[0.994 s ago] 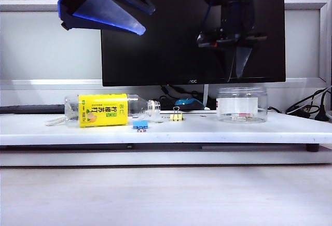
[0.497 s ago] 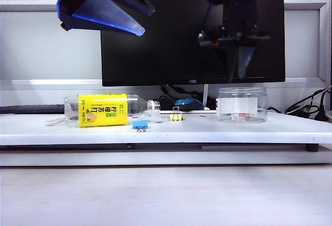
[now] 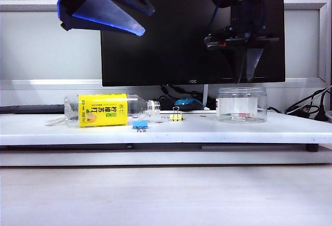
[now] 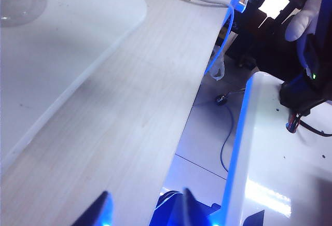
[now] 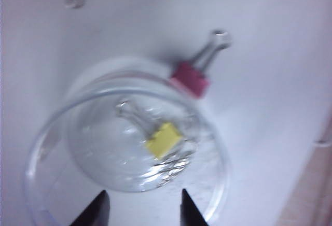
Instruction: Take the clips out of the round transparent plastic box and place them on the table.
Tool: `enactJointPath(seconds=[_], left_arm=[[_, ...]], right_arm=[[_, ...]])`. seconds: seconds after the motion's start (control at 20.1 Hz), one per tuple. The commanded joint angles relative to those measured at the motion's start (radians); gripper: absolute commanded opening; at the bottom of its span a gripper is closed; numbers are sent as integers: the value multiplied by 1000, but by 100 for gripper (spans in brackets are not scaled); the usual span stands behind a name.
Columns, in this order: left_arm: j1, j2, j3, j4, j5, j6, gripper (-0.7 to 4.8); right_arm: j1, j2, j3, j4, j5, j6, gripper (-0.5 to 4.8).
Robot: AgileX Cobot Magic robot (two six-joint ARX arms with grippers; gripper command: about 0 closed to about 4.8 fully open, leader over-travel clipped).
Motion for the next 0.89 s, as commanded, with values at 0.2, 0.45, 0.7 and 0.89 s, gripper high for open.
enactJointPath(seconds=[0.2,0.45,0.7,0.89], left_arm=[[0,-2,-1,12,1,0,184],[0,-2,-1,12,1,-3,184],[0,-2,-1,12,1,-3,184],[0,-2,-1,11,1,-5,184]], right_arm=[[2,-6,-81,0,7,17,179],[-1,-3,-103,10,31,18,169],[-1,10,-103,26,28,44,169],[-1,35,-104,29,17,85,169]])
